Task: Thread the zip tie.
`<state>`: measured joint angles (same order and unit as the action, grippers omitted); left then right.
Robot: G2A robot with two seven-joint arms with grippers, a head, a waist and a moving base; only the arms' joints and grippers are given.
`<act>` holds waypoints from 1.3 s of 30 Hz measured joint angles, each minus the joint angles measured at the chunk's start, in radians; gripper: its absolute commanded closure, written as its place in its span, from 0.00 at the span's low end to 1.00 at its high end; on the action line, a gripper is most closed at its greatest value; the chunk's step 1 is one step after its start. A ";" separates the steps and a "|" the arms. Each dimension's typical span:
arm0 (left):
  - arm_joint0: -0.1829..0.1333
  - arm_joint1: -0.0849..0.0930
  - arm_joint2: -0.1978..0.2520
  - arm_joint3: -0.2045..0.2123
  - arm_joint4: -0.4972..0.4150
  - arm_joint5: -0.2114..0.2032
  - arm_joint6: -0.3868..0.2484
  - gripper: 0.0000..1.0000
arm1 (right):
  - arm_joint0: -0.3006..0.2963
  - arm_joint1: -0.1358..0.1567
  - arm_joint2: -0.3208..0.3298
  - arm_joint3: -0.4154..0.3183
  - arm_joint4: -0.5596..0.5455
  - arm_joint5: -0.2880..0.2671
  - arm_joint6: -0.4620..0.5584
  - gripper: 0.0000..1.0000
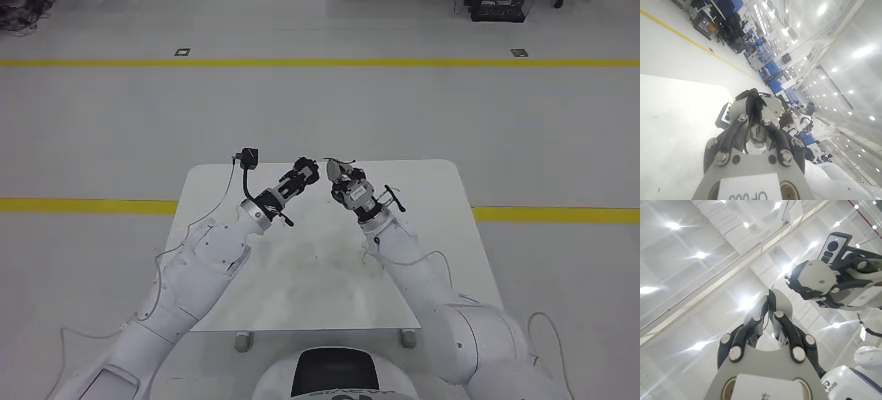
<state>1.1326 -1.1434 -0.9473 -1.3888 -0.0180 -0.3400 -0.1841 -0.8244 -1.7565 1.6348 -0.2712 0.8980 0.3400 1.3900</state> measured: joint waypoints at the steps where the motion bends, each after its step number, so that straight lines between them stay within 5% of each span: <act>1: 0.000 -0.001 0.000 0.001 0.000 0.000 0.002 1.00 | -0.003 0.000 -0.012 -0.005 0.011 0.000 0.000 1.00; 18: 0.008 -0.008 -0.011 0.006 0.062 0.000 0.041 1.00 | -0.008 0.030 -0.258 0.000 0.292 0.000 0.000 1.00; 25: 0.009 -0.008 -0.011 0.006 0.064 0.001 0.043 1.00 | -0.012 0.031 -0.258 -0.006 0.290 -0.001 -0.005 1.00; 39: 0.038 -0.001 -0.044 -0.023 0.104 0.000 0.002 1.00 | -0.127 0.046 -0.301 -0.216 0.329 0.000 -0.136 1.00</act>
<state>1.1708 -1.1444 -0.9910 -1.4114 0.0860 -0.3400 -0.1819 -0.9515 -1.7106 1.3335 -0.4874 1.2269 0.3400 1.2536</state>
